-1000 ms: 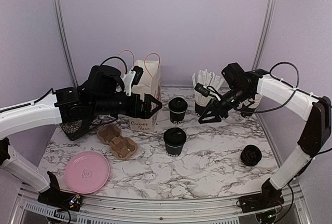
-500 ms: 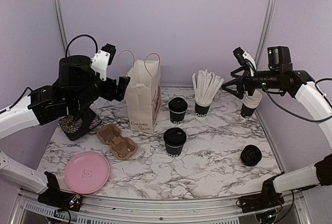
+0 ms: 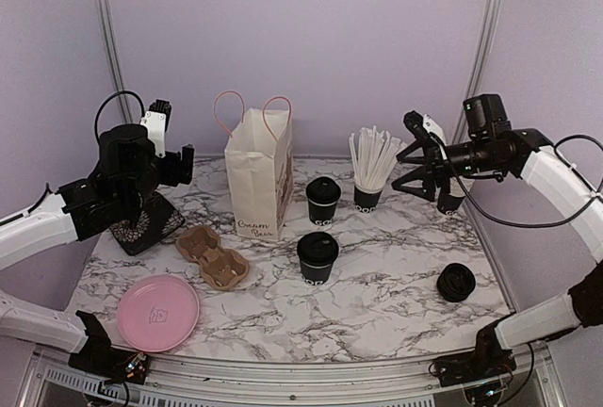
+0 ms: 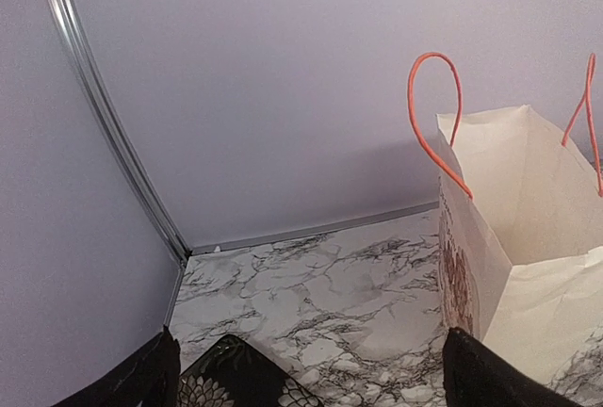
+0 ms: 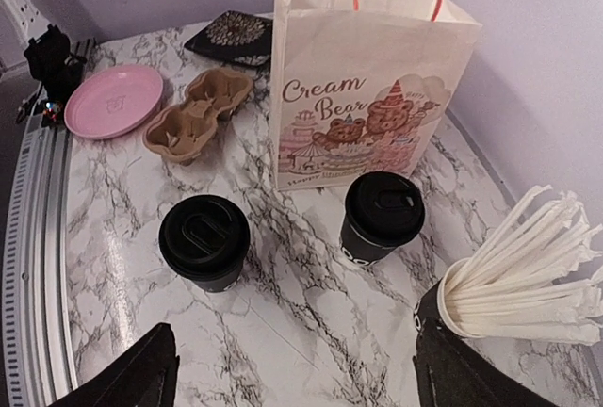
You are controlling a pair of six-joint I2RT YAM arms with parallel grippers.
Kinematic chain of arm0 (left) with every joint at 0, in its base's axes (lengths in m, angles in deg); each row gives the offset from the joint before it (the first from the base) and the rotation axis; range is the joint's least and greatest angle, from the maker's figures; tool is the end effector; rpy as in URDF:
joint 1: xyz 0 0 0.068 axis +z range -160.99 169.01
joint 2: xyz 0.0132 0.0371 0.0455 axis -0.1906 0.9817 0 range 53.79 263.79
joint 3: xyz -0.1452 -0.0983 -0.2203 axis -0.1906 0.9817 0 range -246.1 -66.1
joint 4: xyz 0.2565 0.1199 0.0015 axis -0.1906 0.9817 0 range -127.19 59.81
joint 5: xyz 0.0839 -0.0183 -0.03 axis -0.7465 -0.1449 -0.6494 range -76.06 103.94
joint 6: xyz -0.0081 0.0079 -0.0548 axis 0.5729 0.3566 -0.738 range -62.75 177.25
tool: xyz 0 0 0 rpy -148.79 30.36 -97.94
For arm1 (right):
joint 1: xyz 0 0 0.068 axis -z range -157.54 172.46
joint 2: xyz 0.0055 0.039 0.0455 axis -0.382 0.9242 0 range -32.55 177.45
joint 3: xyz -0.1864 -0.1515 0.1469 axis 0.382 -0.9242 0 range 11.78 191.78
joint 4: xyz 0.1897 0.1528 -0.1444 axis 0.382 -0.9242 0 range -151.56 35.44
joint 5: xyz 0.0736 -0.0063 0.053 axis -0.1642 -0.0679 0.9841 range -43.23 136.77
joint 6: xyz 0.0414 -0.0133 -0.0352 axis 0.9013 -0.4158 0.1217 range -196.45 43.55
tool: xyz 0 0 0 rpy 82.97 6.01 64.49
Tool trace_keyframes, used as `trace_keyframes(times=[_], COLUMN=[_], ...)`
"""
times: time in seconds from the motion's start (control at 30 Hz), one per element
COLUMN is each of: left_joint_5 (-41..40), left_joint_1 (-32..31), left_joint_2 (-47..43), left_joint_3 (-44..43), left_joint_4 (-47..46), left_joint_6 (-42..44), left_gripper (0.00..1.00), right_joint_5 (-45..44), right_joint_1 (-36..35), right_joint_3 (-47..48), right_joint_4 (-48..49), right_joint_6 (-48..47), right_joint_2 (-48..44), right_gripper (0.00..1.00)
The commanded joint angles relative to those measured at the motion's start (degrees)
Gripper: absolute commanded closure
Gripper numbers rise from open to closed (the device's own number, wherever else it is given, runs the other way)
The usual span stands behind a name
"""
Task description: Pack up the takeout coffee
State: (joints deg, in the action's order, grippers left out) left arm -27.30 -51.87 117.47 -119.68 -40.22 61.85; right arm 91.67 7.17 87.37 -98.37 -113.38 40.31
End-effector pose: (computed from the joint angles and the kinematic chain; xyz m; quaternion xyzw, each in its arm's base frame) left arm 0.2250 -0.1612 0.3576 0.0561 0.7370 0.0578 0.6711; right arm 0.2637 0.1002 0.3805 -0.5122 0.6858 0.2696 0.4412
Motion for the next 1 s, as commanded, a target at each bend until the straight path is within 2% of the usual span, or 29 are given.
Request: trace_keyframes(times=[0.0, 0.13, 0.37, 0.5, 0.63, 0.97], left_joint_5=[6.0, 7.2, 15.4, 14.8, 17.2, 16.3], left_joint_1=[3.2, 7.1, 7.2, 7.2, 7.2, 7.2], left_joint_2=[-0.7, -1.2, -1.8, -0.4, -0.2, 0.7], left_joint_3=[1.5, 1.9, -0.7, -0.5, -0.8, -0.1], left_joint_4=[-4.8, -4.8, -0.7, -0.5, 0.2, -0.2], left_joint_6=[3.0, -1.0, -9.2, -9.2, -8.6, -6.3], left_gripper=[0.03, 0.03, 0.03, 0.03, 0.03, 0.02], right_joint_5=[-6.4, -9.8, -19.5, -22.0, -23.1, -21.8], right_joint_1=[-8.1, -11.2, -20.8, -24.3, -26.2, -27.3], right_joint_3=[2.0, 5.1, 8.1, 12.0, 15.8, 19.5], right_joint_4=[-2.7, -4.9, -5.0, -7.7, -10.1, -13.7], right_joint_6=[-6.5, -7.9, -12.2, -14.4, -15.9, -17.9], right_joint_2=[4.0, 8.8, 16.1, 23.1, 28.3, 34.8], right_gripper=[0.16, 0.16, 0.14, 0.13, 0.04, 0.02])
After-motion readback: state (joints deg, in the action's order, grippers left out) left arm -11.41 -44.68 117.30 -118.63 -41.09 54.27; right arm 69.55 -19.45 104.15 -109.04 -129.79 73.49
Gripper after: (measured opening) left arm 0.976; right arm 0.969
